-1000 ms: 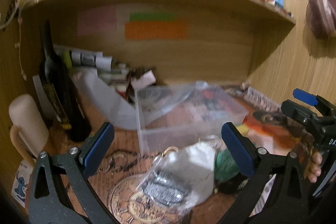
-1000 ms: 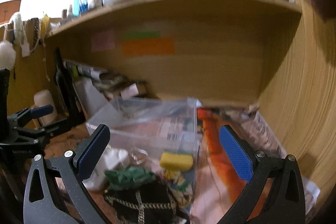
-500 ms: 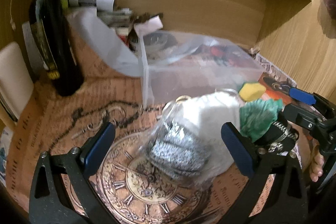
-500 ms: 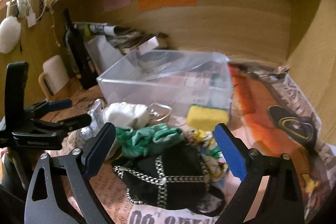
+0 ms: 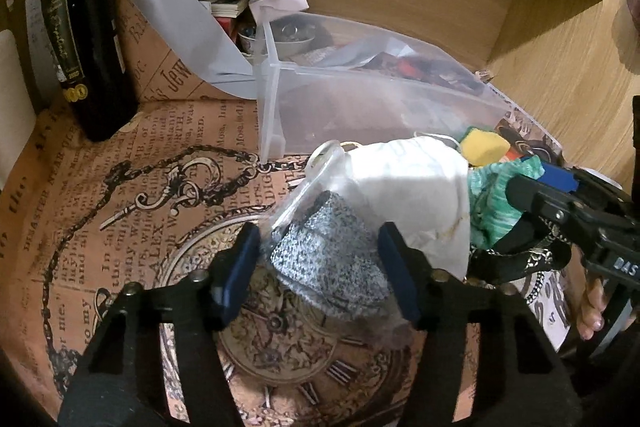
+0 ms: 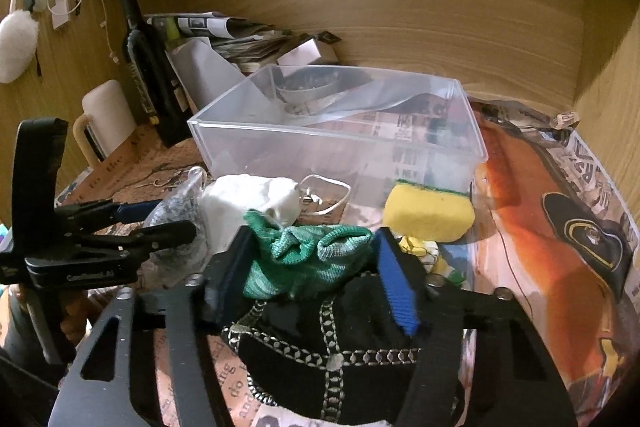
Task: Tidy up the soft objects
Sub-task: 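Grasp the silver glittery pouch with the left tool while the right tool grasps the green sock, then carry both items over the clear box and open both tools to drop them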
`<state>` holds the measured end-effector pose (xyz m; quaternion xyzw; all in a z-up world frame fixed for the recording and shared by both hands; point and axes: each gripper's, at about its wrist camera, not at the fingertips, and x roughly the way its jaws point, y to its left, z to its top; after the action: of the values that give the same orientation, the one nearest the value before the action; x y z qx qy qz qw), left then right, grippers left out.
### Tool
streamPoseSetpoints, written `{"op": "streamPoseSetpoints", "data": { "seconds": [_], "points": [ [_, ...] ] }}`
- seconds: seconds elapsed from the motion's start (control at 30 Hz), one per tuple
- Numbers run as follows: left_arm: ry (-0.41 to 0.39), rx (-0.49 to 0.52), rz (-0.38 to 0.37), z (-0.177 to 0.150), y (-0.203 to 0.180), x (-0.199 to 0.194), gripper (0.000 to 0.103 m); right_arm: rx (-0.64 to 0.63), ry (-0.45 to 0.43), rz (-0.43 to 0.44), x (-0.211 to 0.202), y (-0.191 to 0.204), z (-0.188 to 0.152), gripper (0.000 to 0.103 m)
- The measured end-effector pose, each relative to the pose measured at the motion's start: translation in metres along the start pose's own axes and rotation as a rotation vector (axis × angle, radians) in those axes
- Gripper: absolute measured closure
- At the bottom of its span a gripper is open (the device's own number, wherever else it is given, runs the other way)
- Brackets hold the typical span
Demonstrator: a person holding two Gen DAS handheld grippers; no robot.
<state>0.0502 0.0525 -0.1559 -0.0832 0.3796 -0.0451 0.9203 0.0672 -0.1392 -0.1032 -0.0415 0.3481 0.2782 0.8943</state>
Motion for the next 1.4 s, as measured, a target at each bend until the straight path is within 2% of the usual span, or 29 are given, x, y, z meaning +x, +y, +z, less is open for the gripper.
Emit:
{"op": "streamPoseSetpoints", "data": {
  "seconds": [0.07, 0.17, 0.33, 0.53, 0.83, 1.2, 1.4],
  "points": [
    [-0.005, -0.004, -0.001, 0.0, 0.001, -0.002, 0.055, 0.001, -0.001, 0.004, 0.001, 0.0, 0.001, 0.059],
    [-0.013, -0.012, -0.002, 0.001, 0.003, -0.006, 0.063, -0.004, -0.007, 0.001, 0.001, 0.001, 0.002, 0.07],
    [-0.044, 0.004, 0.014, 0.002, 0.003, -0.017, 0.068, -0.001, -0.032, -0.002, -0.004, 0.001, 0.004, 0.074],
    [-0.11, 0.015, 0.021, 0.009, 0.003, -0.039, 0.069, 0.004, -0.093, -0.01, -0.019, -0.001, 0.013, 0.075],
    [-0.209, 0.032, 0.036, 0.039, 0.0, -0.06, 0.069, 0.01, -0.207, -0.053, -0.046, -0.01, 0.034, 0.075],
    [-0.293, 0.057, 0.042, 0.079, -0.006, -0.065, 0.069, 0.025, -0.342, -0.117, -0.07, -0.026, 0.068, 0.075],
    [-0.318, 0.089, 0.059, 0.105, -0.015, -0.056, 0.069, -0.003, -0.353, -0.144, -0.059, -0.031, 0.087, 0.075]
  ]
}}
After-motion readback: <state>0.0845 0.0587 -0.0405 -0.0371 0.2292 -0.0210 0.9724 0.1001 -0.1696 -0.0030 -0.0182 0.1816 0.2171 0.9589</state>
